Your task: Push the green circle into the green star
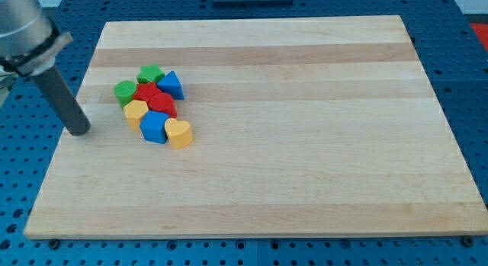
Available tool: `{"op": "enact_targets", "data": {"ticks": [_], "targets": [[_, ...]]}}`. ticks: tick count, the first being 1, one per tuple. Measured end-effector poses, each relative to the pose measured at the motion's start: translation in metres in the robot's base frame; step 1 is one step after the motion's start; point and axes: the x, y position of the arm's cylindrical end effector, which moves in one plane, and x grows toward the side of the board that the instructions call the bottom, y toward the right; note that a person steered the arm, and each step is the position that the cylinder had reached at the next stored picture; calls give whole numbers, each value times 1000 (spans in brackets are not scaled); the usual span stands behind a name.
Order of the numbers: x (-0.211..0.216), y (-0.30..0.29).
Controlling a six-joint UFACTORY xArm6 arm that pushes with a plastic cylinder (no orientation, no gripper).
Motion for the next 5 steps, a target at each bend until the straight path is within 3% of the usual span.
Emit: {"op": "enact_targets", "data": {"ticks": [2,3,5], "targets": [[-1,11],[-33,13],[-29,13]]}}
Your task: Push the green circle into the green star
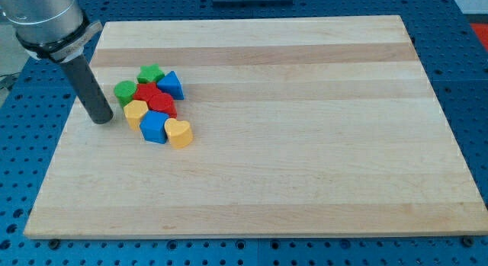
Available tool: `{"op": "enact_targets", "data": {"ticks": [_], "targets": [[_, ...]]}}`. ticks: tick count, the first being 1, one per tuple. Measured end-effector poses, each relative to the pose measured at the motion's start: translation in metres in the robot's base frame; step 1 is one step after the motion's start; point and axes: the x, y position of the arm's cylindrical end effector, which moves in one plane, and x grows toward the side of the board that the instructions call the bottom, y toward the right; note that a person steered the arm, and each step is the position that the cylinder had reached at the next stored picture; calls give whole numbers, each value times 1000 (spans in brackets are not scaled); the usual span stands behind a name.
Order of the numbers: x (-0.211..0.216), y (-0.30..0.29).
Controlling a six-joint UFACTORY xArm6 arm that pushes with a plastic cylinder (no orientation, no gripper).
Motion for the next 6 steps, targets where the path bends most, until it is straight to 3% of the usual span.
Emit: {"op": "enact_targets", "data": {"ticks": [1,4,6], "targets": [[34,0],[-58,49],[-79,55]]}}
